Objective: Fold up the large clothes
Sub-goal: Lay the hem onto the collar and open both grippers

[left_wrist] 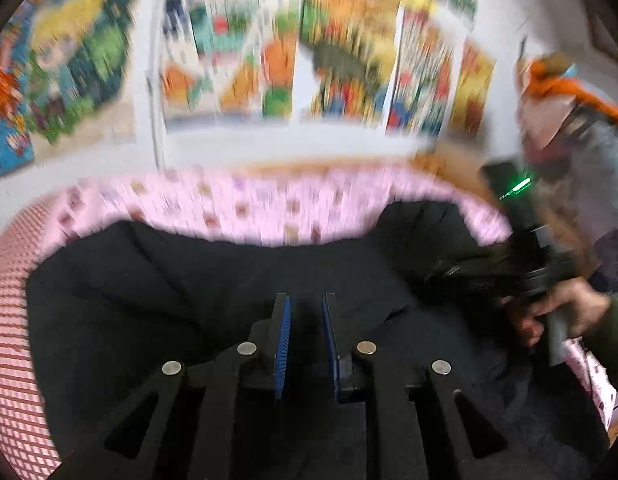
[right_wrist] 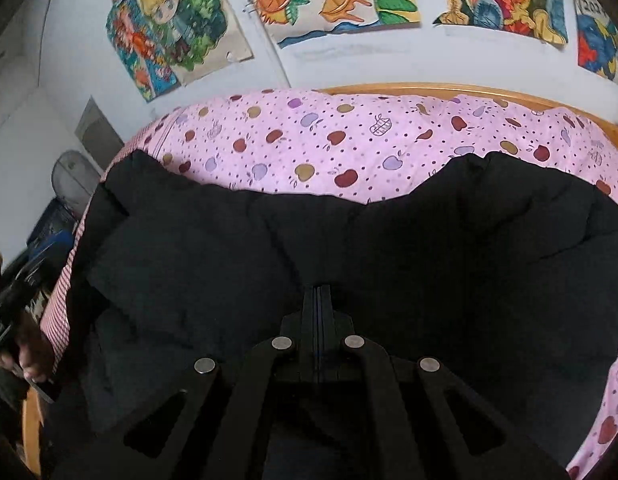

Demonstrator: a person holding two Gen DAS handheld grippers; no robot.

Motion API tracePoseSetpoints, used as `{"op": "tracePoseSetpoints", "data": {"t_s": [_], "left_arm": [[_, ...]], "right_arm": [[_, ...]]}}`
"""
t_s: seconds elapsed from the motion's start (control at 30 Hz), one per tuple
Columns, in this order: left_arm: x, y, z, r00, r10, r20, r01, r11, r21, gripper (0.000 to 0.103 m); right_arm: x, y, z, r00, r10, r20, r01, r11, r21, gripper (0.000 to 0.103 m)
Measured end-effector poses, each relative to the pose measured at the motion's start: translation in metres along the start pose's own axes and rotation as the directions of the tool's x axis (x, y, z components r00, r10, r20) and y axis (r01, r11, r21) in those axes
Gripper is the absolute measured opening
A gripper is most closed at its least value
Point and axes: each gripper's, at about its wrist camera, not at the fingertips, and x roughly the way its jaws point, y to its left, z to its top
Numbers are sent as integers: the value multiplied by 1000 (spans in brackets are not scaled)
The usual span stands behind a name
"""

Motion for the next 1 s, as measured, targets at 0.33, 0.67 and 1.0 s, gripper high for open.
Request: {"op": "tracePoseSetpoints", "data": {"t_s": [0.33,0.67,1.0], "left_arm": [[80,8,-21,975,113,-193,-110,994,30,13],[83,-8,-29,975,206,-84,-196,974,110,13],[23,-40,-40,956,290,52,-295,944,146,58]], "right_arm": [[41,-19,-10,993,29,-111,-35,998,-47,1],[43,-32,-34,996,79,45,-79,997,-8,0],[-22,5,-59,977,-53,205,76,991,-106,37]]}}
